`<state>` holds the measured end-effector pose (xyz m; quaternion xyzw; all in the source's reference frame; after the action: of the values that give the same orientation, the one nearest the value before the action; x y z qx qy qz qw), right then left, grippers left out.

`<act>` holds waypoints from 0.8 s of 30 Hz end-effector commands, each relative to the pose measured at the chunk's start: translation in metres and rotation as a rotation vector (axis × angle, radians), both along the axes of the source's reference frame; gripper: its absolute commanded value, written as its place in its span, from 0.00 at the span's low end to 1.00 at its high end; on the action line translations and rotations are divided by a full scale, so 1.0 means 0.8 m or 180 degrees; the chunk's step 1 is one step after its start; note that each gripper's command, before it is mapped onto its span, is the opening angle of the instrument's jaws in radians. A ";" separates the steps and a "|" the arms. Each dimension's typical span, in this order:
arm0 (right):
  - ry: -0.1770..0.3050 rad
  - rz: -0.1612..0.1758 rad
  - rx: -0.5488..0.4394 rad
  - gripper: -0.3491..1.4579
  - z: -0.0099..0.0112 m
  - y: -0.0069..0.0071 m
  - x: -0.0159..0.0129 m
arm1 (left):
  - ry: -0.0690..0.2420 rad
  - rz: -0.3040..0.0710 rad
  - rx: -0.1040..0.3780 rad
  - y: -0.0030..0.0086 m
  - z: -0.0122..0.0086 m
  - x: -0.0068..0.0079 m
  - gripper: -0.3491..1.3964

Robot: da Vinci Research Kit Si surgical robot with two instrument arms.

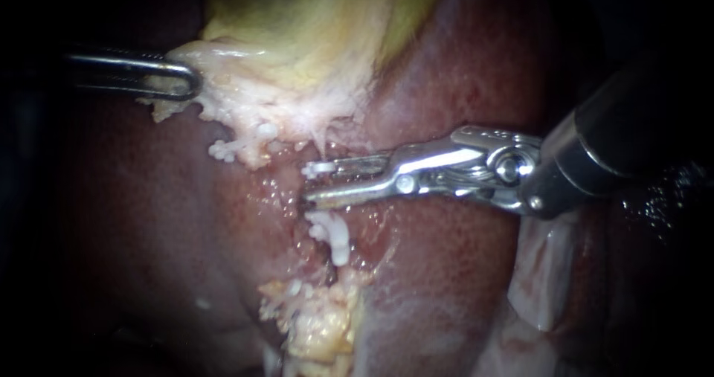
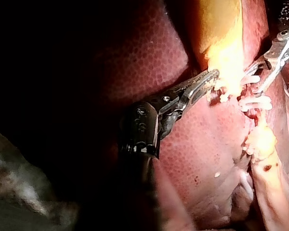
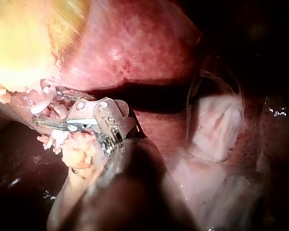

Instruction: Going back third clip right tube

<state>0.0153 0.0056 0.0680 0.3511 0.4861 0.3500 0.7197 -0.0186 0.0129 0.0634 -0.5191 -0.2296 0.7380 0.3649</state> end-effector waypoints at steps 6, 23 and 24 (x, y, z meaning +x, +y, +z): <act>0.0124 -0.0211 -0.0540 0.47 -0.0017 -0.0010 -0.0032 | 0.0000 0.0000 0.0000 0.0000 -0.0001 0.0001 0.00; 0.0384 -0.0603 -0.1508 0.47 -0.0048 -0.0037 -0.0115 | 0.0001 -0.0001 -0.0002 -0.0002 0.0001 0.0000 0.00; 0.0390 -0.0610 -0.1524 0.47 -0.0049 -0.0037 -0.0118 | 0.0002 -0.0001 -0.0003 -0.0002 0.0001 0.0000 0.00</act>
<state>0.0057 0.0027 0.0639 0.2342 0.5633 0.1303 0.7816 -0.0186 0.0127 0.0633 -0.5188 -0.2278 0.7384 0.3657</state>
